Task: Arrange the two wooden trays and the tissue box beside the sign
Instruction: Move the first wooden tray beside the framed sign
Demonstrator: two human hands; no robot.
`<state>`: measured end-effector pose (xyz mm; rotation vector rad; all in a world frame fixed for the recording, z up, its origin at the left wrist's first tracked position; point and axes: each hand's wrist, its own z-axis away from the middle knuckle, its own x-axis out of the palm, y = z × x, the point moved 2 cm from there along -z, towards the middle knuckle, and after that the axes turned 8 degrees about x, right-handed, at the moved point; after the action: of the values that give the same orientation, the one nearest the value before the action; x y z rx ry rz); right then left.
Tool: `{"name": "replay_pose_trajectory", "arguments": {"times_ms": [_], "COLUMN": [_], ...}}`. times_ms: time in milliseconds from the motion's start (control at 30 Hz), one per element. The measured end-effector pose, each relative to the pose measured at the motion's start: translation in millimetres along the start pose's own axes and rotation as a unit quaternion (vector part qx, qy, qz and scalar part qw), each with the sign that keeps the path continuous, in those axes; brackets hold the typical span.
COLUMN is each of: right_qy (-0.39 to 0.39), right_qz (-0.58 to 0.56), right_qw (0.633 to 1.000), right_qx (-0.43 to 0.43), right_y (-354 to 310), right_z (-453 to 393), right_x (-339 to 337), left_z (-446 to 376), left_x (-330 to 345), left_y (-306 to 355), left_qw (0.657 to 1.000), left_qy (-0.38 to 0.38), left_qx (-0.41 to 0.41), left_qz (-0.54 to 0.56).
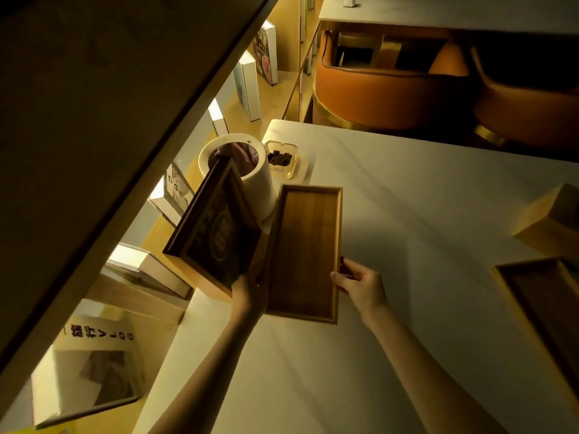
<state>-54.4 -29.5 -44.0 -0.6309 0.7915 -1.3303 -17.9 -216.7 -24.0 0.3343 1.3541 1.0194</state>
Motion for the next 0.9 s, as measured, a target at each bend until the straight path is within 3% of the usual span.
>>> {"name": "replay_pose_trajectory", "arguments": {"times_ms": [133, 633, 900], "right_qy": [0.003, 0.002, 0.04], "right_qz": [0.01, 0.044, 0.172], "right_qw": [1.0, 0.998, 0.984], "right_qx": [0.014, 0.04, -0.001], "right_y": [1.9, 7.0, 4.3], "right_z": [-9.2, -18.4, -19.5], "right_x": [3.1, 10.8, 13.2], "left_z": [-12.0, -22.8, -17.6], "left_x": [11.3, 24.3, 26.8], "left_y": [-10.2, -28.4, -19.4], "left_qw": [0.999, 1.0, 0.999], "left_qy": [0.031, 0.014, 0.022], "left_qx": [-0.015, 0.0, 0.006], "left_qz": [0.032, -0.016, -0.046]}}
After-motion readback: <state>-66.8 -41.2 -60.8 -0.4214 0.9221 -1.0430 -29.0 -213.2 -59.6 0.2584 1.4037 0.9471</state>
